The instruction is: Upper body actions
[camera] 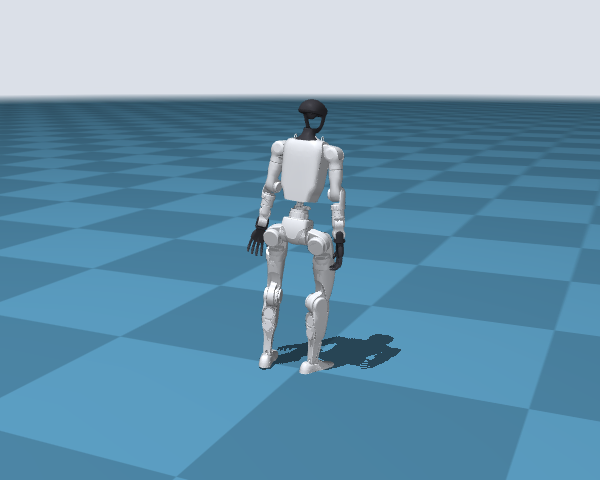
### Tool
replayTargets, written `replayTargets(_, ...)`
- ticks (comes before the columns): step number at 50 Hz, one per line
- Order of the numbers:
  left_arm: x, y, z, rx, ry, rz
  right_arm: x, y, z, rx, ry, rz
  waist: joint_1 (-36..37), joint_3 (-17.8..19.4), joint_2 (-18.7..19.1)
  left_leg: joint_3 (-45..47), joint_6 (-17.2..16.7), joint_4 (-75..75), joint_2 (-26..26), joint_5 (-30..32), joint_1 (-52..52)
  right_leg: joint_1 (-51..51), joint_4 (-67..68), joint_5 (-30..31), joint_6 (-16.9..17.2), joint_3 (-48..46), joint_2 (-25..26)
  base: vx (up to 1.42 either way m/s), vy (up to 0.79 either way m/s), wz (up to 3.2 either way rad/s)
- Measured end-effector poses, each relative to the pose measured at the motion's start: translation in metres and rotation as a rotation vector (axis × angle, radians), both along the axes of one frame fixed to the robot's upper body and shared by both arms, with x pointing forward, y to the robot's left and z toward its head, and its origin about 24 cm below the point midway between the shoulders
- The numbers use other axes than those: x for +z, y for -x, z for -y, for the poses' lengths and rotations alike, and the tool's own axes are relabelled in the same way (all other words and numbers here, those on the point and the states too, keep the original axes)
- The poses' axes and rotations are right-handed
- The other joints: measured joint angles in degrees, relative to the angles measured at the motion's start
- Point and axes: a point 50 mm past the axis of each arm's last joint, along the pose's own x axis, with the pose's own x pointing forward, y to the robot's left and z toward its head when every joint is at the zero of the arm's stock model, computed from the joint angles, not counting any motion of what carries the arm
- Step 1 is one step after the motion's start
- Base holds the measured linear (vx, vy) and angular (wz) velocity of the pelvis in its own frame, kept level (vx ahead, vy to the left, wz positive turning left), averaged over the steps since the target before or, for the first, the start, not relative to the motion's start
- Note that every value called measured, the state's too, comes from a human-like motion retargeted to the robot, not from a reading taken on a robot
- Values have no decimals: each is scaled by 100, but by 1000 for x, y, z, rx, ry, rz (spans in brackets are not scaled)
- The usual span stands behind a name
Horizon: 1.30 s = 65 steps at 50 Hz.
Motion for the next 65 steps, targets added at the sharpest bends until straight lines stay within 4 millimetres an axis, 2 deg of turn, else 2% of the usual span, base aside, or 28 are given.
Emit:
replayTargets(5,5,-28,-9,-14,-26,110,5,-33,2,32,14,131,-125,53,37,-285,-108,1178,116,-474,-1029,-876,1228,-542,132,5,-424,-20,0,25)
replayTargets(8,12,-52,-17,-35,-51,211,12,-58,3,64,34,255,-225,48,95,-579,-142,2061,36,-925,-1731,-1637,2296,-1065,42,-18,-672,-16,-5,45)
replayTargets(15,36,-128,-15,-26,-58,497,46,-135,11,99,111,586,-251,127,28,-627,-333,4303,-253,-1941,-3477,-3530,4736,-2041,-123,256,-1311,-21,2,35)
replayTargets(20,79,-200,-14,-69,-102,805,93,-199,17,120,153,840,-374,288,118,-623,-318,5995,-413,-2500,-4884,-4808,6337,-2648,-479,234,-1691,-17,4,50)
replayTargets(24,119,-245,-12,-135,-145,1003,135,-242,19,203,158,964,-476,444,163,-383,-201,7340,-461,-2896,-5903,-5766,7612,-2994,-860,240,-2023,-10,6,32)
replayTargets(27,148,-271,-7,-194,-148,1102,165,-263,21,298,164,1016,-611,588,242,-172,-6,8239,-519,-3141,-6512,-6310,8538,-3203,-1079,218,-2423,1,9,57)
replayTargets(32,191,-302,1,-320,-121,1196,211,-286,23,459,181,1059,-1000,977,348,336,406,9562,-856,-3467,-7185,-6950,9927,-3518,-1079,492,-3239,10,15,72)
replayTargets(35,206,-311,8,-377,-81,1145,231,-293,20,537,165,1032,-1117,1237,383,610,636,10315,-959,-3581,-7447,-7202,10603,-3589,-1079,644,-3539,11,12,25)
replayTargets(38,221,-316,19,-395,53,1086,249,-295,14,623,132,1009,-1151,1593,353,858,805,10976,-938,-3750,-7467,-7234,11134,-3667,-1079,801,-3668,9,9,-4)
replayTargets(42,240,-317,28,-401,123,1153,266,-295,6,731,149,1003,-1219,1971,340,987,778,11770,-883,-3859,-7504,-7287,11749,-3739,-1079,973,-3829,1,1,-1)
replayTargets(48,262,-317,29,-427,88,1248,286,-293,0,831,242,992,-1426,2360,315,907,447,12583,-914,-3828,-7534,-7296,12360,-3894,-1079,1210,-4078,3,3,10)
replayTargets(55,268,-317,34,-444,100,1292,292,-292,-11,836,200,1045,-1617,2463,364,741,73,12783,-1048,-3603,-7530,-7294,12494,-3953,-1079,1332,-4175,1,5,4)
replayTargets(60,270,-318,35,-476,86,1285,294,-292,-15,856,204,1048,-1645,2477,468,732,-8,12577,-1135,-3480,-7511,-7296,12286,-3942,-1079,1296,-4056,-1,8,-15)
replayTargets(63,273,-319,39,-505,106,1279,297,-291,-17,869,188,1056,-1601,2507,538,845,168,12340,-1224,-3525,-7493,-7295,12110,-3950,-1079,1266,-3940,-3,11,-27)
replayTargets(65,277,-320,40,-524,102,1283,300,-291,-19,882,184,1071,-1572,2525,602,947,414,12030,-1361,-3637,-7472,-7289,11948,-3971,-1079,1243,-3874,-4,13,-30)
